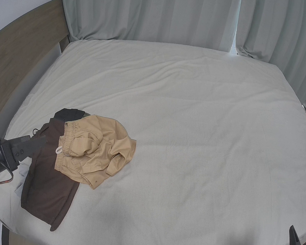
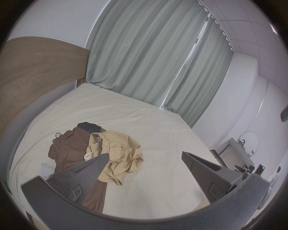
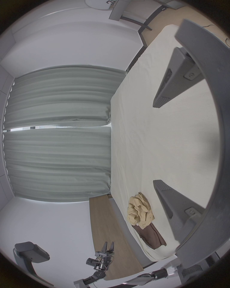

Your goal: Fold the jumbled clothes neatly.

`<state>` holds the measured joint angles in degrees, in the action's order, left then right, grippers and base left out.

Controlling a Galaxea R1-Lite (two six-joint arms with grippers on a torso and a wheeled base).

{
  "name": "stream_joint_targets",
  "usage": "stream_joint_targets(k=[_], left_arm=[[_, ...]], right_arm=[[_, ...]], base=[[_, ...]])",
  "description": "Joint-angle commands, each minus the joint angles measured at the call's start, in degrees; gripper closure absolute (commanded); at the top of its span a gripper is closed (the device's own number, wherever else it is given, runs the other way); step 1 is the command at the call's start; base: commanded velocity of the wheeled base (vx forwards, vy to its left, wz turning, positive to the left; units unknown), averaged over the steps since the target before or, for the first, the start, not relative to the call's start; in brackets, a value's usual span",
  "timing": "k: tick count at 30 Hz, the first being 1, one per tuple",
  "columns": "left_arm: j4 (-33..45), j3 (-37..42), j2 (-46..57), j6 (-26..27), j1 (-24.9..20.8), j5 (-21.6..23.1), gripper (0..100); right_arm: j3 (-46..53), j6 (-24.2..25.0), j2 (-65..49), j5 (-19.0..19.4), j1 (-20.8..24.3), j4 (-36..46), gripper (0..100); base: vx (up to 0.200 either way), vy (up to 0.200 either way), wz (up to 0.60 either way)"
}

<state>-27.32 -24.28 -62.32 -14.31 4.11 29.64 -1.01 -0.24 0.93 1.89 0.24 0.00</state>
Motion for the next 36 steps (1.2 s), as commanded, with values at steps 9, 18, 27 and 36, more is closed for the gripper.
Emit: stream_joint_targets(k=[9,18,27,36], left_arm=[[-0.89,-2.96,-9.49,0.07,4.42,8.6,0],[-4.67,-4.19,-16.43,0.25,6.61,9.92,0],[-10.39,-4.37,-23.55,0.16,6.7,10.0,0],[-16.45,-7.18,-31.72,-0.19,6.7,9.92,0]], right_arm=[[1.01,-0.11,-0.75,0.04,0.02,0.0,0],[1.01,-0.11,-0.75,0.04,0.02,0.0,0],[1.01,-0.11,-0.75,0.04,-0.07,0.0,0],[1.01,-0.11,-0.75,0.04,-0.07,0.0,0]], base=[[0.0,0.0,0.0],[0.0,0.0,0.0],[0.0,0.0,0.0],[0.0,0.0,0.0]])
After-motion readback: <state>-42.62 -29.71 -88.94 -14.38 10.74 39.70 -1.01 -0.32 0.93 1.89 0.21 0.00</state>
